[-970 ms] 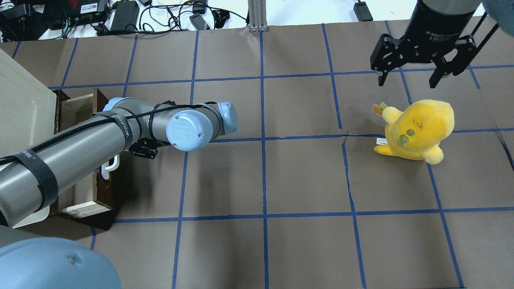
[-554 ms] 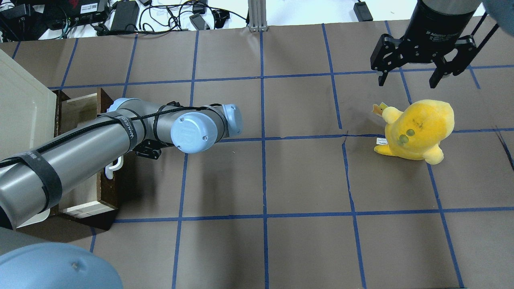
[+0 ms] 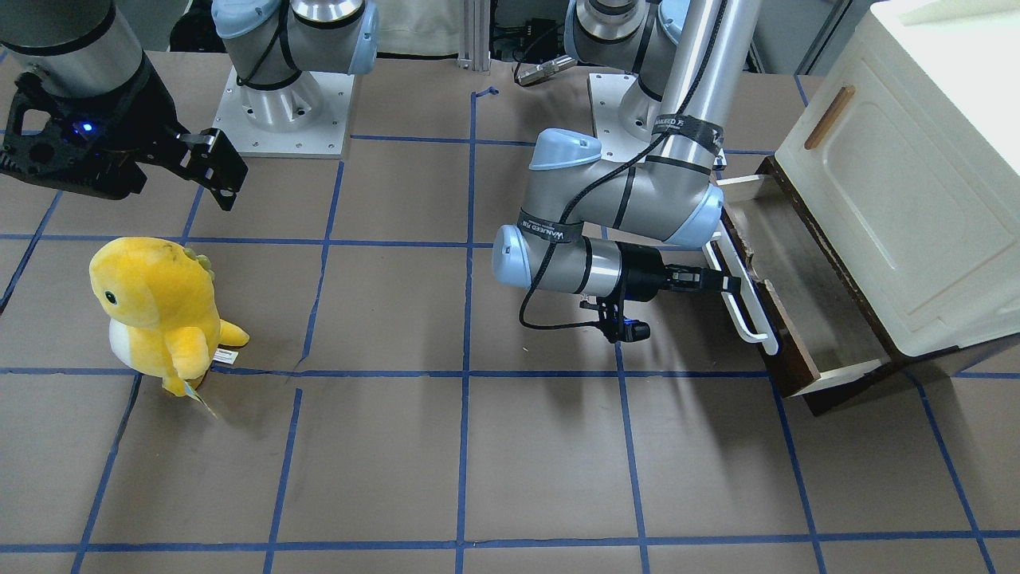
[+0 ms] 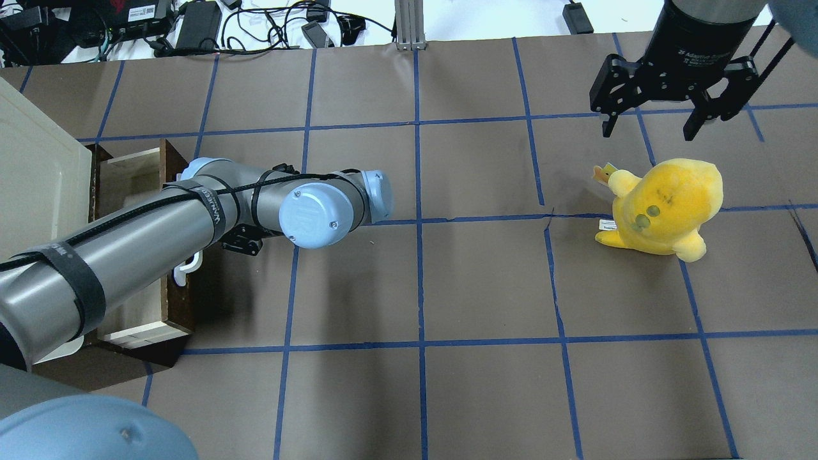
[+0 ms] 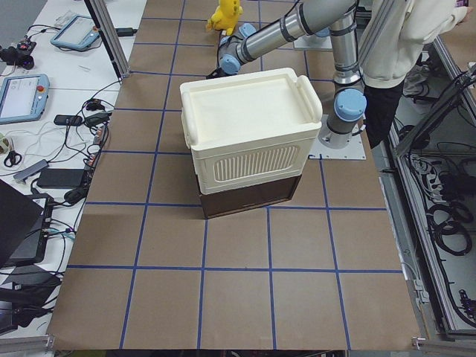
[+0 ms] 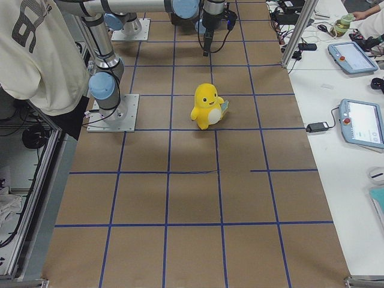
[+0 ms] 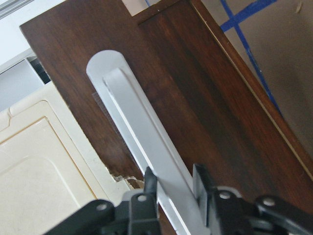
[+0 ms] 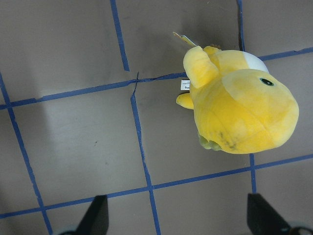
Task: Pull drawer sideways
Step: 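Pull the white handle with the left gripper, sliding the drawer outward, then open the left gripper and lift it away from the handle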
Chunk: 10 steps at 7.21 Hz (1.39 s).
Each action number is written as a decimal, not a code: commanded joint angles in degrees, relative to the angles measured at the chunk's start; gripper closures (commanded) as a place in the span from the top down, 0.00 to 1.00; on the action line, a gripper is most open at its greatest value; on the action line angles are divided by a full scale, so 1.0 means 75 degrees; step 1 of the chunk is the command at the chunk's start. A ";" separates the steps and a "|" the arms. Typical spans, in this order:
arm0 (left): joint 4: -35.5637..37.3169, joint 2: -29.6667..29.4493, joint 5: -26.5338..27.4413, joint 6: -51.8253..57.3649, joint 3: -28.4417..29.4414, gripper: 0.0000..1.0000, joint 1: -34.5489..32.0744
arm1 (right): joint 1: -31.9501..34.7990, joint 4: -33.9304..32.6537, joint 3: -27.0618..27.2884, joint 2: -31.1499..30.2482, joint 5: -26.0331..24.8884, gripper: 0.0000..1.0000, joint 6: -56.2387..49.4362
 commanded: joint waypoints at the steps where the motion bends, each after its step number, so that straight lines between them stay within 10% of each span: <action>1: 0.0022 0.0008 0.0027 0.0069 0.0020 0.30 -0.0009 | 0.0006 -0.0008 0.0000 0.0000 0.0000 1.00 0.0000; 2: 0.0023 0.0020 -0.0019 0.0000 0.0031 0.85 -0.0009 | 0.0006 -0.0008 0.0000 0.0000 0.0000 1.00 0.0000; 3: 0.0046 0.0020 -0.0054 -0.0082 0.0043 1.00 -0.0009 | 0.0006 -0.0008 0.0000 0.0000 0.0000 1.00 0.0000; 6: 0.0455 0.0335 -0.1114 -0.0001 0.0310 1.00 -0.0078 | -0.0006 -0.0008 0.0000 0.0000 0.0000 1.00 0.0000; 10: 0.0480 0.2006 -0.5738 0.1248 0.1669 1.00 -0.0103 | -0.0006 -0.0008 0.0000 0.0000 0.0000 1.00 0.0000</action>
